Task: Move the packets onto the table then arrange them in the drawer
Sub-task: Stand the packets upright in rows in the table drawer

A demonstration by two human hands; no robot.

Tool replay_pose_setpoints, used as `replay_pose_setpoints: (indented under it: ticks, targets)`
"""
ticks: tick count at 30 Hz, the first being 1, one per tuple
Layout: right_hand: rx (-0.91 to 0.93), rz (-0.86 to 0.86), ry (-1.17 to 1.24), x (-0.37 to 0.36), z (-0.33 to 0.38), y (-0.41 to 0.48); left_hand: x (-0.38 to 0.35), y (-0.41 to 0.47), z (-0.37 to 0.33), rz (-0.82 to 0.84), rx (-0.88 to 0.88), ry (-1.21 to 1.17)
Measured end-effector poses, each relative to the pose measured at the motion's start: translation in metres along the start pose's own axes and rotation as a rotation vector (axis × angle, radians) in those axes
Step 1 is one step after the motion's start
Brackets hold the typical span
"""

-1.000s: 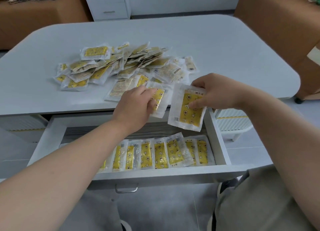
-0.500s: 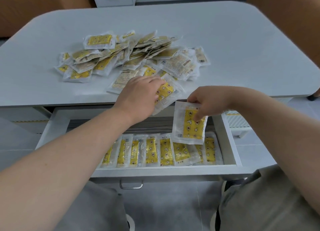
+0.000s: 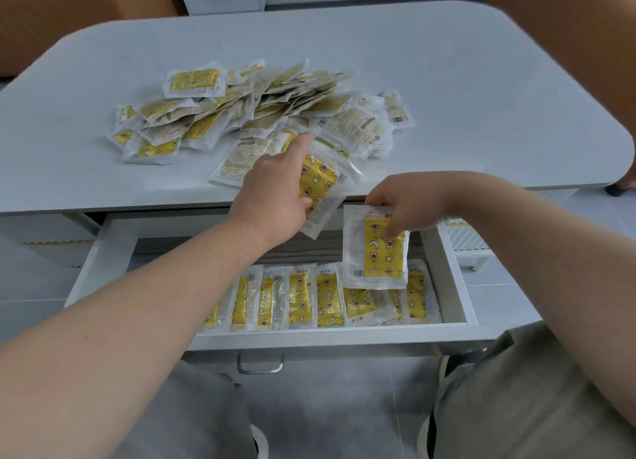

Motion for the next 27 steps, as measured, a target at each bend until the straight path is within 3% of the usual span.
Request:
replay_pose_setpoints:
  ticks: [4, 13, 18, 22, 27]
  targets:
    - [-0.031, 0.017, -0.077, -0.001, -0.001, -0.002, 0.002, -0.004, -0.011, 0.019, -0.035, -0.047]
    - [-0.083, 0.057, -0.164, -0.009, -0.01, -0.003, -0.01, -0.009, -0.007, 0.283, 0.323, -0.524]
    - [-0.054, 0.063, -0.049, -0.011, -0.006, 0.002, 0.001, -0.018, 0.012, 0.462, 0.406, -0.615]
    - [0.042, 0.105, 0.158, -0.02, 0.011, 0.006, 0.026, -0.029, 0.054, 0.623, 0.422, -0.509]
    - [0.134, 0.137, 0.507, -0.042, 0.056, 0.01, 0.057, -0.06, 0.135, 0.542, 0.639, -0.35]
Point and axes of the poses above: each hand's wrist, its own y-axis towards the middle knuckle, its own x-axis out of the back of the hand, z = x × y, the point moved 1 cm from there along y, towards the middle knuckle, and after that the axes turned 10 degrees about -x, right-handed, at the moved point
